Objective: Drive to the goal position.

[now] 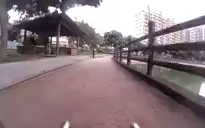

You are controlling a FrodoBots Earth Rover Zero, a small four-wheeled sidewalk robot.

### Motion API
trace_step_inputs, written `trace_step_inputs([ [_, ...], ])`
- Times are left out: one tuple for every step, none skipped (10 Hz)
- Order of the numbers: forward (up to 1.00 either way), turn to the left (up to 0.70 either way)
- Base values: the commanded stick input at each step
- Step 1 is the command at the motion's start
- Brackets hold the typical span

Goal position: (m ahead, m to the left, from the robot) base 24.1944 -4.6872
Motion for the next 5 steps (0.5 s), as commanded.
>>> trace_step_inputs([
  [0.7, 0.0],
  [0.7, 0.0],
  [0.7, 0.0],
  [0.7, 0.0],
  [0.7, -0.02],
])
